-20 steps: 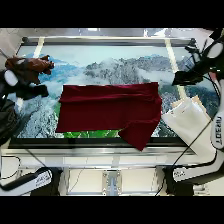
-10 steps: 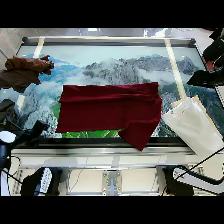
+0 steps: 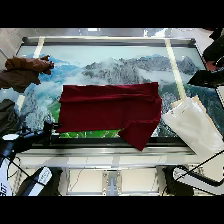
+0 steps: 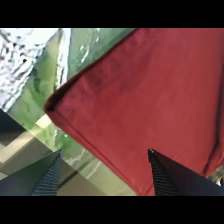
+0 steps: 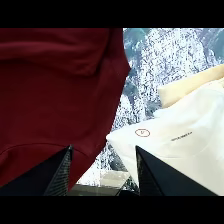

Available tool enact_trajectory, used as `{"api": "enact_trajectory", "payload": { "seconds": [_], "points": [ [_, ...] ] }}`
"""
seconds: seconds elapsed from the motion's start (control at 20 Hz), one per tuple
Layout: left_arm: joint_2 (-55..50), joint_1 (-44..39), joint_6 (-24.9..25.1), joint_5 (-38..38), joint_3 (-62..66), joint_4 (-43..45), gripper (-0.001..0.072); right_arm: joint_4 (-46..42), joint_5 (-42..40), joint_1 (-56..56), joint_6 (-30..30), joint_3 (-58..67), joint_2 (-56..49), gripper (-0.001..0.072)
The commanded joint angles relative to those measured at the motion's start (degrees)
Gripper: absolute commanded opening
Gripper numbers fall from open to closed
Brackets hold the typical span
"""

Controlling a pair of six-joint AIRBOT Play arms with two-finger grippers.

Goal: Fold the shirts.

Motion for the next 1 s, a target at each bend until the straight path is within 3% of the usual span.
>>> {"api": "enact_trajectory", "payload": {
  "seconds": [0.0, 0.25, 0.45, 0.6, 0.65, 0.8, 0.95],
  "points": [
    [-1.95, 0.26, 2.64, 0.37, -0.15, 0.15, 0.0581, 0.11, 0.26, -0.04, 0.20, -0.02, 0.07, 0.0443],
    [-4.72, 0.22, 4.22, 6.29, -0.15, -0.74, 0.0578, 1.92, 0.26, -0.04, 1.84, -0.02, 0.07, 0.0443],
    [-7.04, -0.70, 11.61, 7.69, -0.13, -8.68, 0.0327, 4.74, 0.17, -0.04, 1.84, -0.02, 0.11, 0.0442],
    [-8.04, -3.06, 15.17, 9.49, -0.11, -11.65, 0.0060, 6.16, 0.26, -0.04, 1.81, -0.02, 0.92, 0.0442],
    [-8.04, -3.43, 15.96, 9.57, -0.07, -12.15, 0.0010, 5.77, 0.28, -0.04, 1.68, -0.02, 1.92, 0.0442],
    [-8.04, -3.45, 16.33, 9.51, 0.02, -12.04, 0.0011, -2.27, 0.48, -0.11, 0.04, -2.27, 7.48, 0.0442],
    [-8.04, -3.45, 16.35, 9.51, 0.02, -12.04, 0.0010, -8.24, -4.61, -1.55, 0.20, -19.43, 18.60, 0.0442]
  ]
}}
